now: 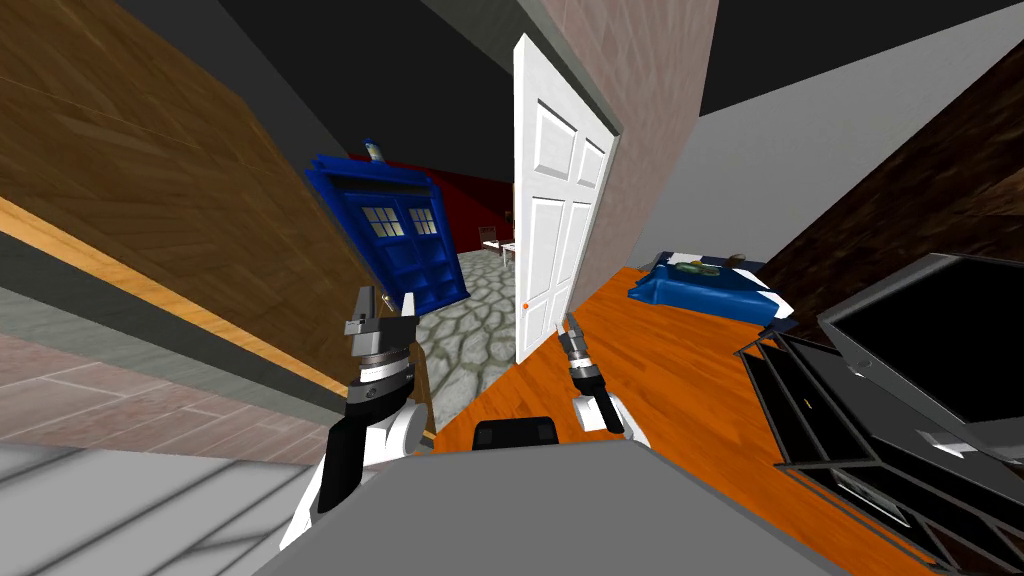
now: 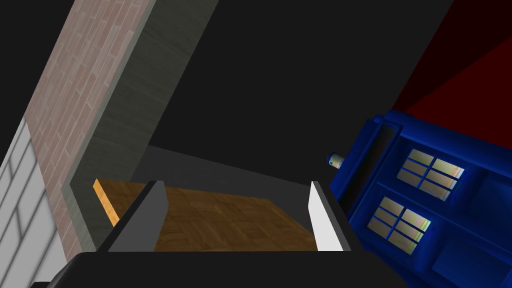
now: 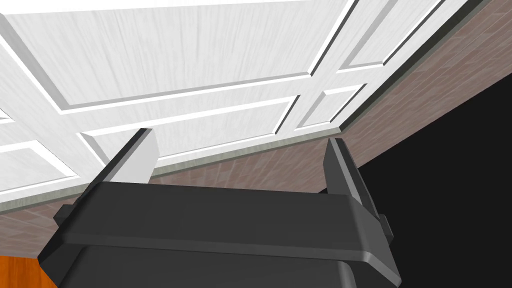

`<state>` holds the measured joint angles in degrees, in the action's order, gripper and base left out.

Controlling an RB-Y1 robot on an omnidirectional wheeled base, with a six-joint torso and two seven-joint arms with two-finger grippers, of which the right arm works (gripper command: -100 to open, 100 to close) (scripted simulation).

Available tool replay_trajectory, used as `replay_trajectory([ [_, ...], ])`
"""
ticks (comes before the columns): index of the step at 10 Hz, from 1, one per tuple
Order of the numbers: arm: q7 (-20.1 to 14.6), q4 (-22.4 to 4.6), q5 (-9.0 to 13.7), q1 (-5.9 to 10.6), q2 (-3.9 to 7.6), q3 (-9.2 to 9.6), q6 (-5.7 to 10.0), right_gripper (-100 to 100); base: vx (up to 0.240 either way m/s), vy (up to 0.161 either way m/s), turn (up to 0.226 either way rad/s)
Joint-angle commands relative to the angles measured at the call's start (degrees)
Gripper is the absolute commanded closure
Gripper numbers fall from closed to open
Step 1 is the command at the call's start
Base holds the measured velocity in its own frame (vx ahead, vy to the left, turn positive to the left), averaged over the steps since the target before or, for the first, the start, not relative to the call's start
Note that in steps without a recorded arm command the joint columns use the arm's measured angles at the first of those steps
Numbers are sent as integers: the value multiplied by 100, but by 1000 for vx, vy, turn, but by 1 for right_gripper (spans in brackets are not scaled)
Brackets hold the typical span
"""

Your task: Push the door open

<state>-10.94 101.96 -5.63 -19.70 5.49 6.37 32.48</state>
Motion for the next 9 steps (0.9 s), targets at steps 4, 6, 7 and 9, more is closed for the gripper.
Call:
replay_trajectory([
  [4,-41,-711,-168,157,18,277,199,-100,90,-69,40],
  [6,-66,-1028,-236,236,32,387,280,-100,89,-79,37],
  [7,-79,-1182,-270,275,38,442,320,-100,89,-87,41],
  [9,-104,-1502,-338,355,50,552,401,-100,98,-71,39],
])
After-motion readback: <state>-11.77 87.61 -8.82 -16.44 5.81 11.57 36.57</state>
